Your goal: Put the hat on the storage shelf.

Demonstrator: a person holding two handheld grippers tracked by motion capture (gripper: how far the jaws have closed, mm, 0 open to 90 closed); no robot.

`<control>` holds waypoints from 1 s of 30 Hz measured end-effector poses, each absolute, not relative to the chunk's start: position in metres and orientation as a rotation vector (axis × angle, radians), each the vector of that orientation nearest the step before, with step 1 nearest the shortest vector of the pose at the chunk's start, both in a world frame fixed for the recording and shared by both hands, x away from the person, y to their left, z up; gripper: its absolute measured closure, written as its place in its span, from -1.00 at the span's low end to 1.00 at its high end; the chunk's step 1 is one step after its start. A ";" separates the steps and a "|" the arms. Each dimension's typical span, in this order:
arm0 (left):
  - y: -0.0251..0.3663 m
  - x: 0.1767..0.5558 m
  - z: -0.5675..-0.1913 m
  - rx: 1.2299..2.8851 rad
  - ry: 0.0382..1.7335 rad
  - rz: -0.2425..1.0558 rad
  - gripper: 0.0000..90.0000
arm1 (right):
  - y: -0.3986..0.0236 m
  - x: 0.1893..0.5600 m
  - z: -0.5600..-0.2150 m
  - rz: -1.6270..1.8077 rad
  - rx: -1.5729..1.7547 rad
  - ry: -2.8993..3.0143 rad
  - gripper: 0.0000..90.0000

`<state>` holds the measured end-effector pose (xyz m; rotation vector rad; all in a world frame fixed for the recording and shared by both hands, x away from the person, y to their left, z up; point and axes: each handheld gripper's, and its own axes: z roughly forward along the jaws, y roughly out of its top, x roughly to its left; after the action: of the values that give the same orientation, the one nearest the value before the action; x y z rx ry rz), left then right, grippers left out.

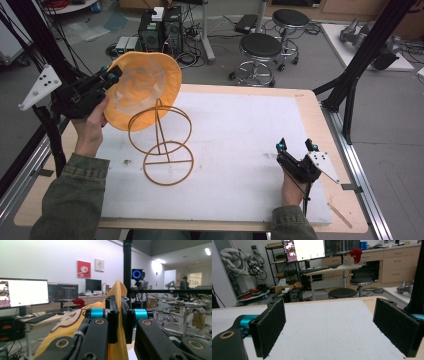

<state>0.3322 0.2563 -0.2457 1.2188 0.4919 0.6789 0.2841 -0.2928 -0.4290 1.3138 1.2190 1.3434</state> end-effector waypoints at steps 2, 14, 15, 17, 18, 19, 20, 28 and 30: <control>0.253 0.328 -0.246 1.226 0.472 0.657 0.92 | -0.293 0.284 -0.429 1.342 1.310 1.222 -0.78; 0.232 0.311 -0.248 1.266 0.388 0.633 0.92 | -0.294 0.284 -0.429 1.354 1.317 1.216 -0.78; 0.231 0.310 -0.248 1.275 0.376 0.628 0.92 | -0.294 0.284 -0.429 1.354 1.316 1.216 -0.78; 0.227 0.307 -0.247 1.299 0.349 0.624 0.92 | -0.294 0.284 -0.429 1.354 1.318 1.216 -0.78; 0.224 0.306 -0.247 1.312 0.334 0.624 0.92 | -0.294 0.284 -0.429 1.353 1.316 1.217 -0.78; 0.222 0.304 -0.247 1.326 0.322 0.625 0.92 | -0.294 0.284 -0.429 1.354 1.316 1.217 -0.78; 0.220 0.303 -0.247 1.341 0.307 0.625 0.92 | -0.294 0.284 -0.429 1.353 1.319 1.218 -0.78; 0.206 0.292 -0.245 1.422 0.251 0.578 0.92 | -0.294 0.284 -0.429 1.358 1.315 1.217 -0.78; 0.203 0.291 -0.245 1.436 0.234 0.558 0.92 | -0.293 0.283 -0.429 1.363 1.322 1.213 -0.78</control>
<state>0.2915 0.2033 -0.2454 1.4358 0.2338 0.5579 0.2835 -0.2932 -0.4291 1.3225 1.2133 1.3628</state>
